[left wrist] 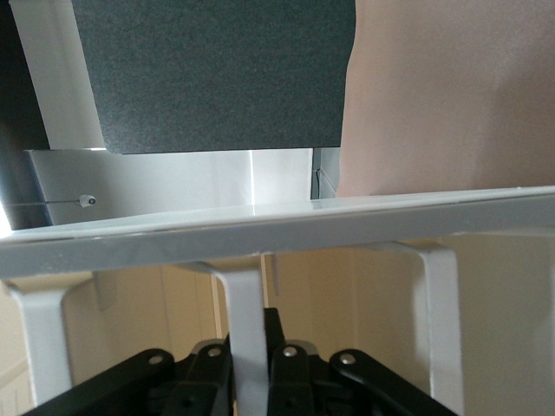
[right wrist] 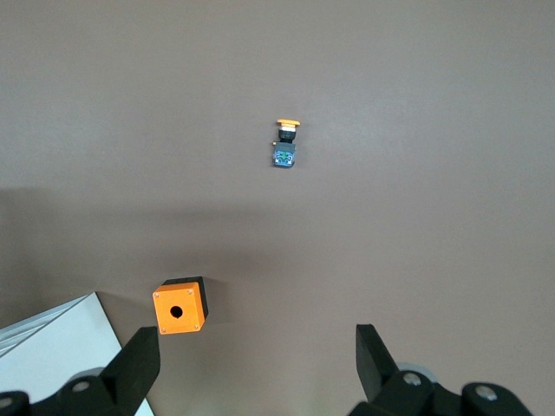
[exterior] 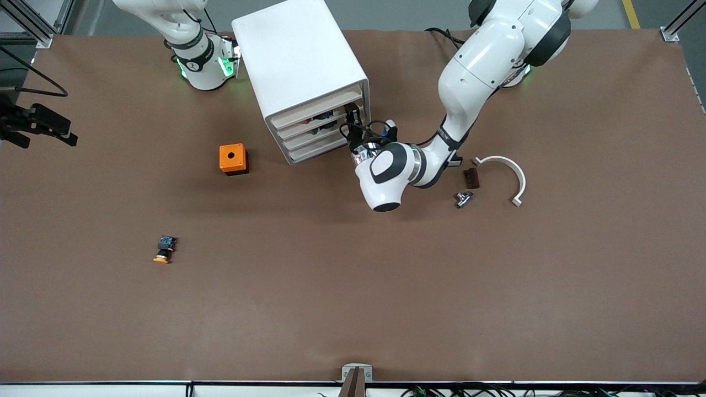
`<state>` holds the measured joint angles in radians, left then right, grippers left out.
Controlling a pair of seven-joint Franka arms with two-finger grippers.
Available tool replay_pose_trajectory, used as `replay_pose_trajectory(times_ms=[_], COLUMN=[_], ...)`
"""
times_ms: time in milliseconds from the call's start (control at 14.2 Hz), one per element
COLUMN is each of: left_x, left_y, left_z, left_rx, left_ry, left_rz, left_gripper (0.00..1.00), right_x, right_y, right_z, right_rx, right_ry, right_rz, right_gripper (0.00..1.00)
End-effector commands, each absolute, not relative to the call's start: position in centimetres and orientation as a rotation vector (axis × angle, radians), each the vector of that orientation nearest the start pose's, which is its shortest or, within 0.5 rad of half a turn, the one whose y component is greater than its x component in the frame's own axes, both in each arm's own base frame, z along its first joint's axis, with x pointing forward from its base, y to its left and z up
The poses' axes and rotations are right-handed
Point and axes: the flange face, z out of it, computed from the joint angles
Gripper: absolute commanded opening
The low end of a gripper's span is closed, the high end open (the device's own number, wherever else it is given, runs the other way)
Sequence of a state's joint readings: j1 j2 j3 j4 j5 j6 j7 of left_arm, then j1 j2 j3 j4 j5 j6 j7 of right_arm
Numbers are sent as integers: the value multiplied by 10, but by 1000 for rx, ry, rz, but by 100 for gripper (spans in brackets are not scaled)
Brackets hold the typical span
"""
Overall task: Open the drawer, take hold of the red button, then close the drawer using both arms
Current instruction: 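Pull the drawer out of the white cabinet with the left gripper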
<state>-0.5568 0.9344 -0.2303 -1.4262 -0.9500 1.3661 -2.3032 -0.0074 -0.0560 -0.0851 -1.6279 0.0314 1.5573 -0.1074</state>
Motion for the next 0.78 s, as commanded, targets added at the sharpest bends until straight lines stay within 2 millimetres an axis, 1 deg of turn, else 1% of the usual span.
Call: replay_pose_trajectory(times_ms=[0, 71, 141, 212, 282, 494, 565, 635, 706], left_x=[410, 415, 425, 439, 450, 477, 486, 496, 506], left_y=[-501, -496, -490, -479, -471, -447, -438, -429, -419], left_z=[184, 184, 185, 185, 184, 180, 178, 178, 178], left_rx=[-1095, -1086, -1066, -1032, -1003, -937, -920, -909, -897], left_ry=[-1508, -1517, -1530, -1547, -1559, -1606, -1625, -1649, -1671], left_rz=[1433, 1444, 1474, 1517, 1552, 1607, 1621, 1635, 1650], left_gripper=[7, 7, 7, 7, 8, 10, 11, 11, 11], right_x=[533, 534, 538, 539, 543, 554, 559, 567, 573], right_y=[-51, -51, -51, -50, -50, -48, -48, -46, -49], right_z=[632, 629, 625, 623, 614, 600, 591, 577, 571], right_rx=[-3115, -3115, -3115, -3113, -3112, -3113, -3112, -3114, -3112], right_ry=[-27, -22, -31, -34, -36, -44, -44, -49, -41], right_rz=[8, 17, 27, 31, 60, 79, 98, 135, 149], right_gripper=[100, 100, 100, 100, 100, 100, 100, 100, 100])
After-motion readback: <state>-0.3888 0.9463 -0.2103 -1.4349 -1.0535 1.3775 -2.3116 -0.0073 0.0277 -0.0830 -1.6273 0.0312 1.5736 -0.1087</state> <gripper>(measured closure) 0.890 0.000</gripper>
